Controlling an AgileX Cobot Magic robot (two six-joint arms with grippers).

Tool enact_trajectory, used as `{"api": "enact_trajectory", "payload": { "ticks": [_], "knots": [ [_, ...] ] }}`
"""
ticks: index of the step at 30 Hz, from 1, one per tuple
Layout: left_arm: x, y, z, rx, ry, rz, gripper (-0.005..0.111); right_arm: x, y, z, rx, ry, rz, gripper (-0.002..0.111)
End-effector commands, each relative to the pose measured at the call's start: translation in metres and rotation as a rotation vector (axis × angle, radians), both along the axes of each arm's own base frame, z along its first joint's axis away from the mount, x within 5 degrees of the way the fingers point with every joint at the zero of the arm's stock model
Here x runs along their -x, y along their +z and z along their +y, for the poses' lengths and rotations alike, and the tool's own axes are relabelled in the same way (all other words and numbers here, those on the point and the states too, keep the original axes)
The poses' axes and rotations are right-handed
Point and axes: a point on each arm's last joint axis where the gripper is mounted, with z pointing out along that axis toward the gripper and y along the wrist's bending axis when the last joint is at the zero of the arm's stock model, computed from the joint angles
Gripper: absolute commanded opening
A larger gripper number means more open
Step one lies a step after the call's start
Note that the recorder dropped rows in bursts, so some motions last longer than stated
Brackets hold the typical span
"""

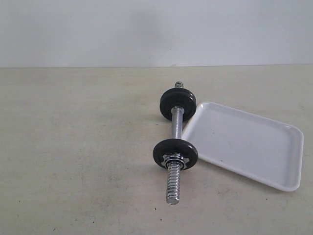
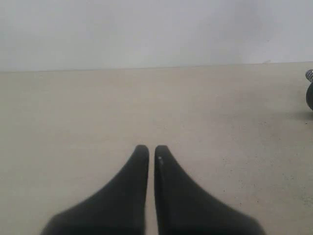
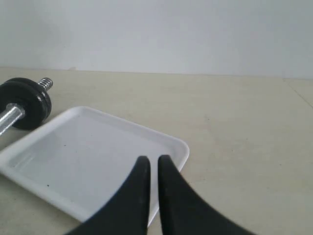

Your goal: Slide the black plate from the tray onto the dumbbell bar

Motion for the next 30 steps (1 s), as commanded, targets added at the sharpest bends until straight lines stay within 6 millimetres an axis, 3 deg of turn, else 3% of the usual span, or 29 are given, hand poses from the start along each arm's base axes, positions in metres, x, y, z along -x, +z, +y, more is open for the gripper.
{"api": "enact_trajectory", "payload": {
  "ticks": [1,30],
  "knots": [
    [0.0002,-0.0009,-0.0005,0.001,-0.008,-0.002,0.004,0.0002,0.0009,-0.0003,0.011,-0.001,-0.011,0.004],
    [0.0002,-0.0009,-0.0005,0.001,-0.008,-0.002,0.004,-0.0002,0.0034,-0.0002,0.008,-0.002,-0.039,0.004]
  ]
}}
